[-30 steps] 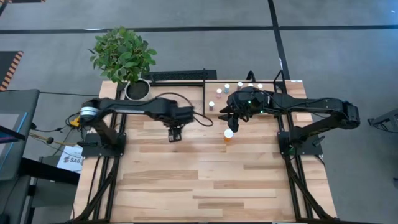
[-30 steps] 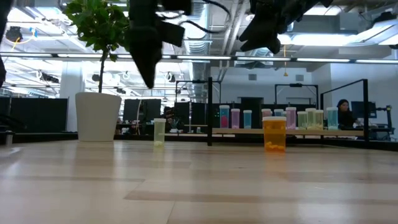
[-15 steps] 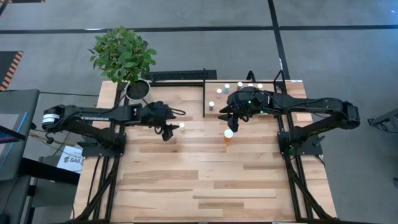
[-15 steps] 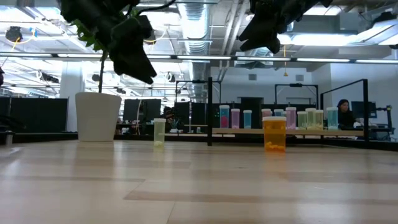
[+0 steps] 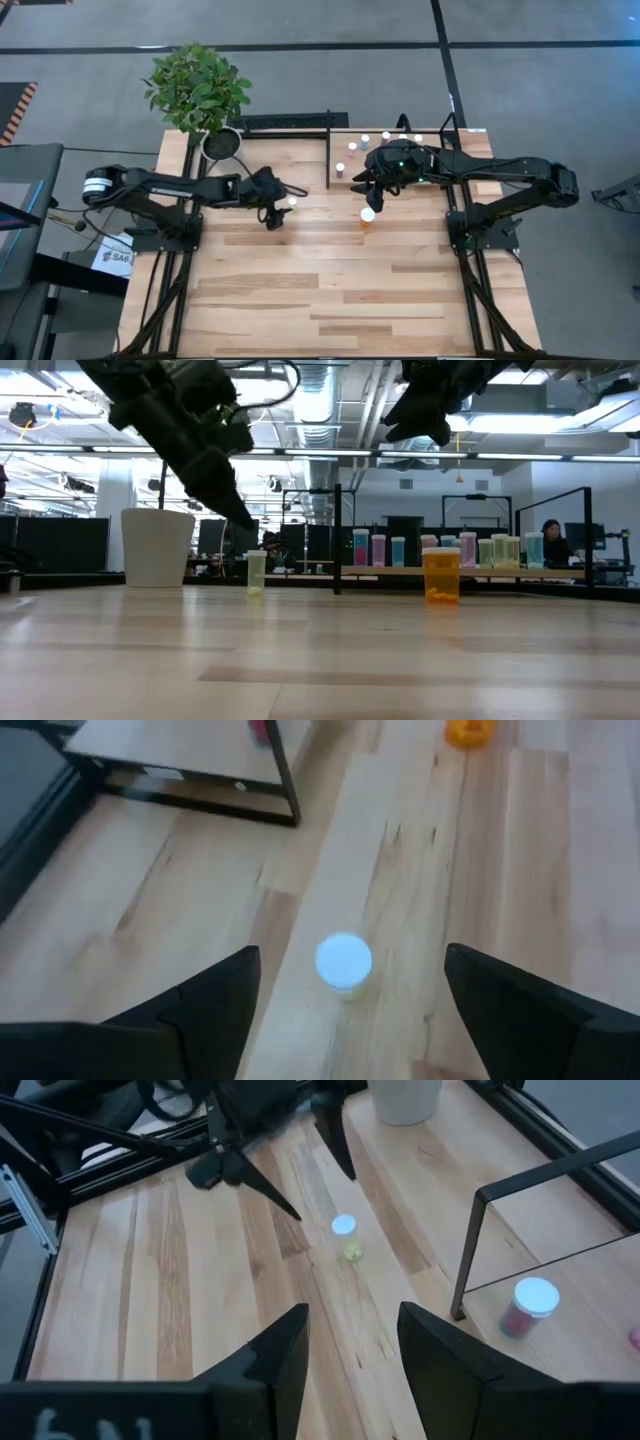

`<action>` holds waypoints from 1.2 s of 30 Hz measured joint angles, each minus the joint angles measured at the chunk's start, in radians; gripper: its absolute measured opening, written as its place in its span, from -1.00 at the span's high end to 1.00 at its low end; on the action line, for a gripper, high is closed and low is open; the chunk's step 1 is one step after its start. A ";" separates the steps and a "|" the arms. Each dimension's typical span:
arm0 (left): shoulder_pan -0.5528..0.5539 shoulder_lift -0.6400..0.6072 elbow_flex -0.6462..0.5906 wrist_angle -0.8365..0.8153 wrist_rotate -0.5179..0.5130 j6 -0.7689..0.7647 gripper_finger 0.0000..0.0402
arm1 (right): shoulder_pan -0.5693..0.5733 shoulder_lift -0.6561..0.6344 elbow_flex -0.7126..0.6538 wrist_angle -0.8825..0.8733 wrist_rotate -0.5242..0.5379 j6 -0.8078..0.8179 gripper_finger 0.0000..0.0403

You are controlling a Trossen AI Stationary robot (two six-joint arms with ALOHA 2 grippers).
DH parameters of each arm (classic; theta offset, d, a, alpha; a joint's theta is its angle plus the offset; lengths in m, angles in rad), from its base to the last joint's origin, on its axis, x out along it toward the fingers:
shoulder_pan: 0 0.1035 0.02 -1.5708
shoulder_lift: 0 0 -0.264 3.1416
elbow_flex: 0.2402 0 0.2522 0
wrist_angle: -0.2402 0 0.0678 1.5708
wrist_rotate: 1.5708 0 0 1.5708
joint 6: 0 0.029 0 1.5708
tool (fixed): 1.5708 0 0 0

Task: Pick and place medicine bottles onto shelf by color
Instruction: Put the yellow pill bottle on the shelf

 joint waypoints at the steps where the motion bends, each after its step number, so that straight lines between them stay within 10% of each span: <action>1: 0.000 0.021 0.000 0.015 -0.001 0.013 -0.53 | 0.000 0.000 0.000 0.000 0.000 0.000 0.13; 17: -0.001 0.201 0.000 0.107 -0.040 -0.012 -0.45 | 0.000 0.000 0.000 0.001 0.000 0.000 0.13; 36: 0.003 0.253 0.001 0.162 0.015 -0.036 0.58 | 0.000 0.000 0.000 0.004 0.000 0.000 0.13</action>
